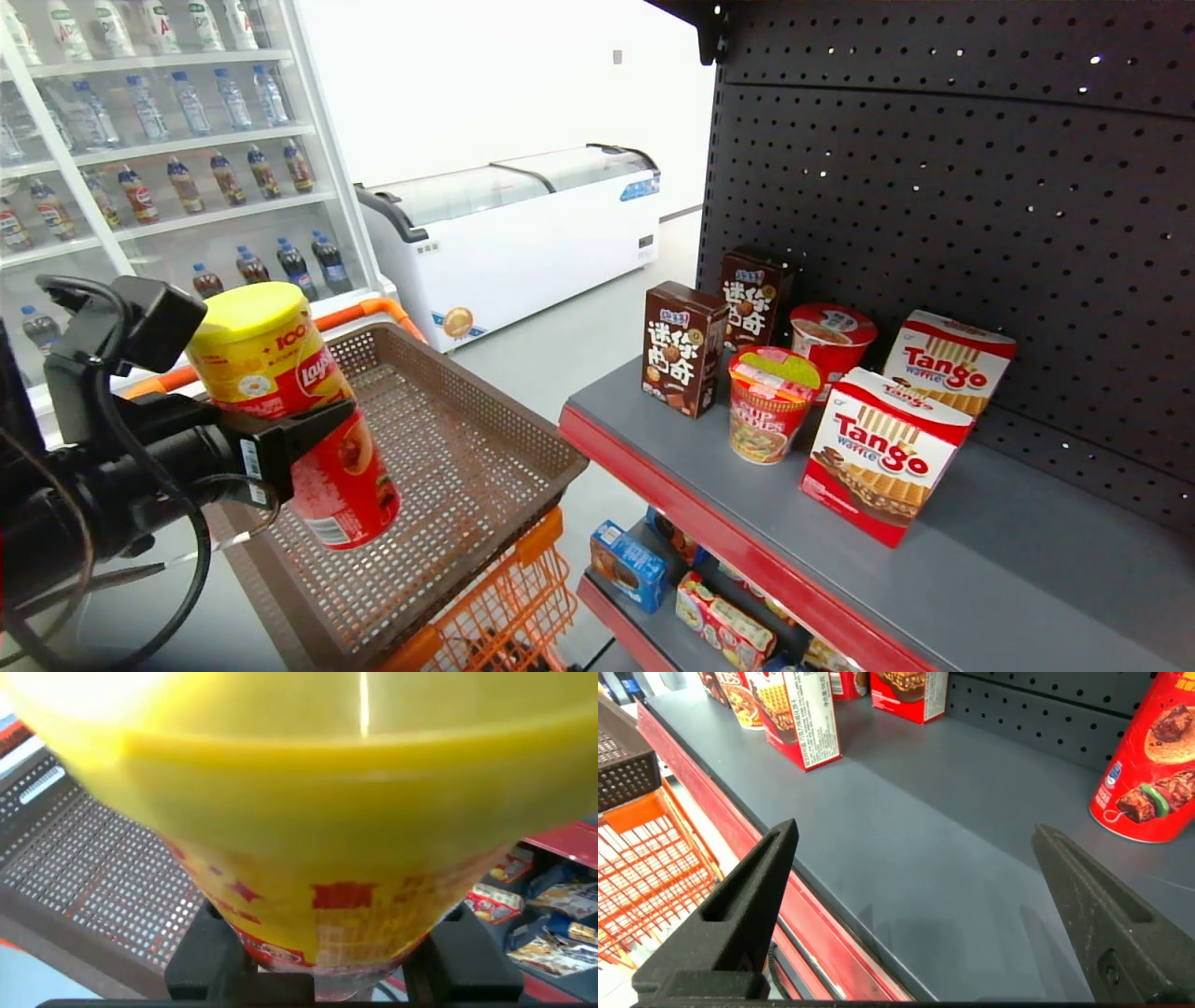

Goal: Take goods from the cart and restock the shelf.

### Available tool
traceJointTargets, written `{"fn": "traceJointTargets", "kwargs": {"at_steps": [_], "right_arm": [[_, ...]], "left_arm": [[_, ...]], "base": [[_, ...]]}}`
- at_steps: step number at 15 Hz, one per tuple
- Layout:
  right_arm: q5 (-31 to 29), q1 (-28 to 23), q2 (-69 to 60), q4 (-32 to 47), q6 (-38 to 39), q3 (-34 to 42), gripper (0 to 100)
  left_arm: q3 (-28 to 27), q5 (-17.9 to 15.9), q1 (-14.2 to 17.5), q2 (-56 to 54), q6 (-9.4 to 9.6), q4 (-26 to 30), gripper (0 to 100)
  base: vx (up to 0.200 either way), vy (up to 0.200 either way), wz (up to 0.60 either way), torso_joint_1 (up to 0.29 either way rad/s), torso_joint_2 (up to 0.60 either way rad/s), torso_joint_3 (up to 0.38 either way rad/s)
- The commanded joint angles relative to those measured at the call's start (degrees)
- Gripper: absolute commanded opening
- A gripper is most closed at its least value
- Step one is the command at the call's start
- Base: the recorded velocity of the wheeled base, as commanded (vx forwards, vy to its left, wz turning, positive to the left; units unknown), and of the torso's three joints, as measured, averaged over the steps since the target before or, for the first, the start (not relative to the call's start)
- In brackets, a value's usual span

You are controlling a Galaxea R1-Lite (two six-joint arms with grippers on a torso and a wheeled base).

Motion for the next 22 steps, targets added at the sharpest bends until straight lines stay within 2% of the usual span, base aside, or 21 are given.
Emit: {"fn": "traceJointTargets", "kwargs": {"at_steps": [1,2,4,6,7,8,10,11,13,14,15,16,17,19,20,21,22], "right_arm": [[0.0,0.0,0.0,0.0,0.0,0.0,100],[0.0,0.0,0.0,0.0,0.0,0.0,100],[0.0,-0.1,0.0,0.0,0.0,0.0,100],[0.0,0.0,0.0,0.0,0.0,0.0,100],[0.0,0.0,0.0,0.0,0.0,0.0,100],[0.0,0.0,0.0,0.0,0.0,0.0,100],[0.0,0.0,0.0,0.0,0.0,0.0,100],[0.0,0.0,0.0,0.0,0.0,0.0,100],[0.0,0.0,0.0,0.0,0.0,0.0,100],[0.0,0.0,0.0,0.0,0.0,0.0,100],[0.0,0.0,0.0,0.0,0.0,0.0,100],[0.0,0.0,0.0,0.0,0.0,0.0,100],[0.0,0.0,0.0,0.0,0.0,0.0,100],[0.0,0.0,0.0,0.0,0.0,0.0,100],[0.0,0.0,0.0,0.0,0.0,0.0,100],[0.0,0.0,0.0,0.0,0.0,0.0,100],[0.0,0.0,0.0,0.0,0.0,0.0,100]], "left_arm": [[0.5,-1.4,0.0,-2.5,0.23,-0.7,0],[0.2,-2.9,-0.1,-2.5,0.23,-1.0,0],[-0.7,-3.1,-0.2,-2.6,0.23,-0.9,0],[-0.3,-3.1,0.0,-2.5,1.72,-0.4,0],[0.6,-3.2,0.3,-2.6,3.22,-0.4,0],[0.8,-3.2,0.4,-2.7,3.22,-0.6,0],[0.5,-6.0,0.7,-3.7,3.75,-0.2,0],[-0.2,-7.1,1.4,-3.8,5.42,0.0,0],[-0.3,-7.6,2.4,-3.8,6.38,0.0,0],[0.4,-7.7,2.2,-3.9,6.12,-0.2,0],[0.5,-7.8,2.2,-4.0,4.27,0.1,0],[0.5,-8.3,2.5,-4.4,1.64,0.0,0],[0.8,-9.6,2.6,-5.3,0.49,-0.1,0],[4.4,-14.9,3.6,-7.1,0.67,-1.8,0],[5.3,-17.3,3.8,-9.2,1.55,-2.6,0],[6.0,-18.3,3.1,-12.7,3.31,-2.0,0],[7.0,-18.6,2.8,-15.3,4.27,-1.1,0]], "base": [[0.0,0.0,0.0,0.0,0.0,0.0],[0.0,0.0,0.0,0.0,0.0,0.0],[0.0,0.0,0.0,0.0,0.0,0.0],[0.0,0.0,0.0,0.0,0.0,0.0],[0.0,0.0,0.0,0.0,0.0,0.0],[0.0,0.0,0.0,0.0,0.0,0.0],[0.0,0.0,0.0,0.0,0.0,0.0],[0.0,0.0,0.0,0.0,0.0,0.0],[0.0,0.0,0.0,0.0,0.0,0.0],[0.0,0.0,0.0,0.0,0.0,0.0],[0.0,0.0,0.0,0.0,0.0,0.0],[0.0,0.0,0.0,0.0,0.0,0.0],[0.0,0.0,0.0,0.0,0.0,0.0],[0.0,0.0,0.0,0.0,0.0,0.0],[0.0,0.0,0.0,0.0,0.0,0.0],[0.0,0.0,0.0,0.0,0.0,0.0],[0.0,0.0,0.0,0.0,0.0,0.0]]}}
